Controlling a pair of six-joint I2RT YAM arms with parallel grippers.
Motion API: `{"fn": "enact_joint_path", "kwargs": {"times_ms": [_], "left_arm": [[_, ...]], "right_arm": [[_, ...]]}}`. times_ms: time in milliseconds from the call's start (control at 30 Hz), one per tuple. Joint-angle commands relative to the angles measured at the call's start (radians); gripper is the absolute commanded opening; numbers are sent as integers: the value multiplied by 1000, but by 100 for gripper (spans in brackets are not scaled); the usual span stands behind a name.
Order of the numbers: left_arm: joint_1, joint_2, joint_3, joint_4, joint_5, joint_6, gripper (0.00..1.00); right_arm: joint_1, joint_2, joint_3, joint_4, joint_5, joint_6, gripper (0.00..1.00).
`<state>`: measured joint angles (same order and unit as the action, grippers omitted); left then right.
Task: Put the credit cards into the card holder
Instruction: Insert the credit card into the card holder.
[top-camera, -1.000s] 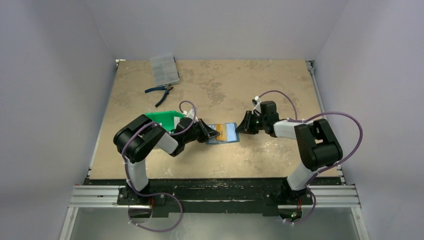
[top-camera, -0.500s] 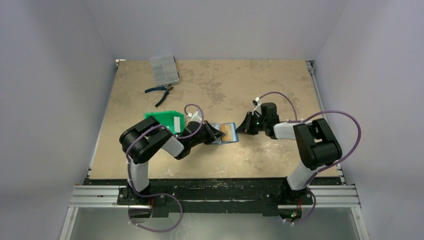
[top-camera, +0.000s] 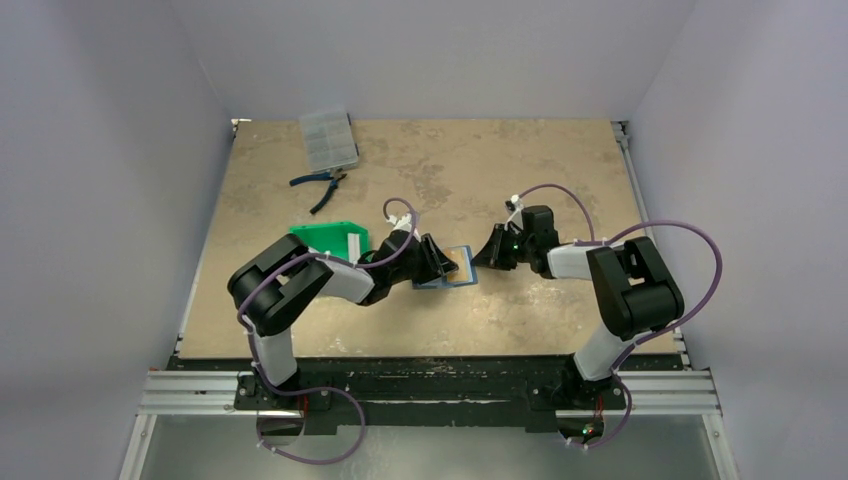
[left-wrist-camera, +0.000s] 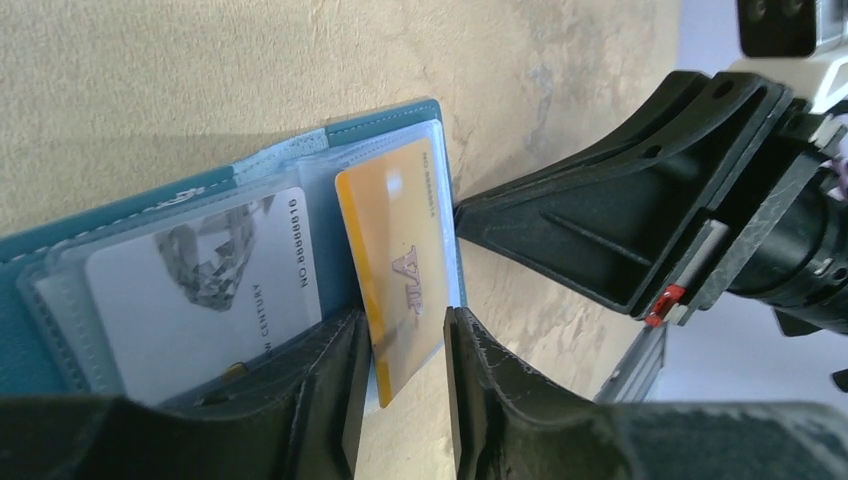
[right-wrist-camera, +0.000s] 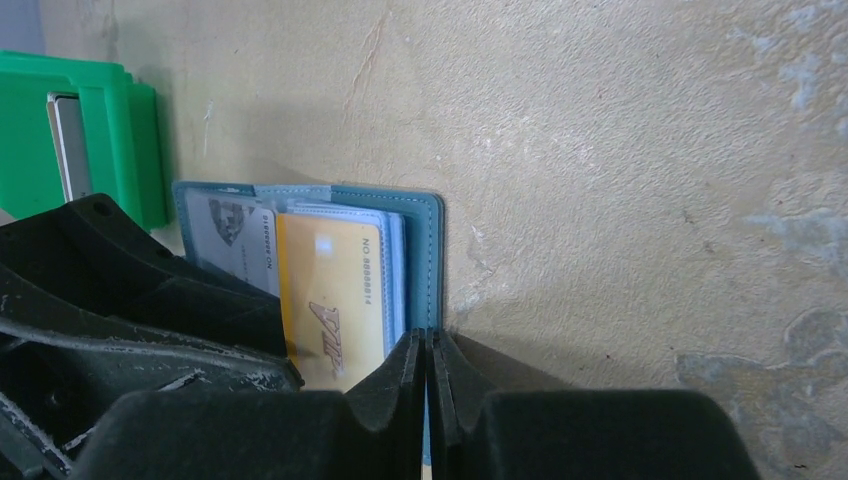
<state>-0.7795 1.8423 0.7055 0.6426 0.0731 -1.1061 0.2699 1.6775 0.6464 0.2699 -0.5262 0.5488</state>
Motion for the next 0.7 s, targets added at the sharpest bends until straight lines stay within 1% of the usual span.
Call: {"fn": "enact_joint_path", "kwargs": {"times_ms": [0,167,367,400,467,567,600,667], "left_arm": [[-20,-57,36,-226,29,105,38],[-19,-93,70,-343,3,170,41],[-37,-44,139,-334,63,196,41],[-42,-32,160,-354,64,208,41],[-47,-41,189,-421,23,229,41],[-47,-108,186,-516,-80,268,46],[-47,-124,198,-565,-118,284,49],[-46,-145,224,-676,-146,320,80]], "right_arm": [[20,-10,-12,-10,-45,-4,11],[27,-12,-13,-14,-36,-9,10],[42,-17,-12,-16,-30,-9,10],[43,-22,-11,-20,-26,-11,11],[42,-32,-8,-35,-17,-19,11],[43,-49,-8,-51,-1,-27,12],[43,-53,-8,-54,5,-29,12],[43,-54,-8,-55,10,-30,13]]}}
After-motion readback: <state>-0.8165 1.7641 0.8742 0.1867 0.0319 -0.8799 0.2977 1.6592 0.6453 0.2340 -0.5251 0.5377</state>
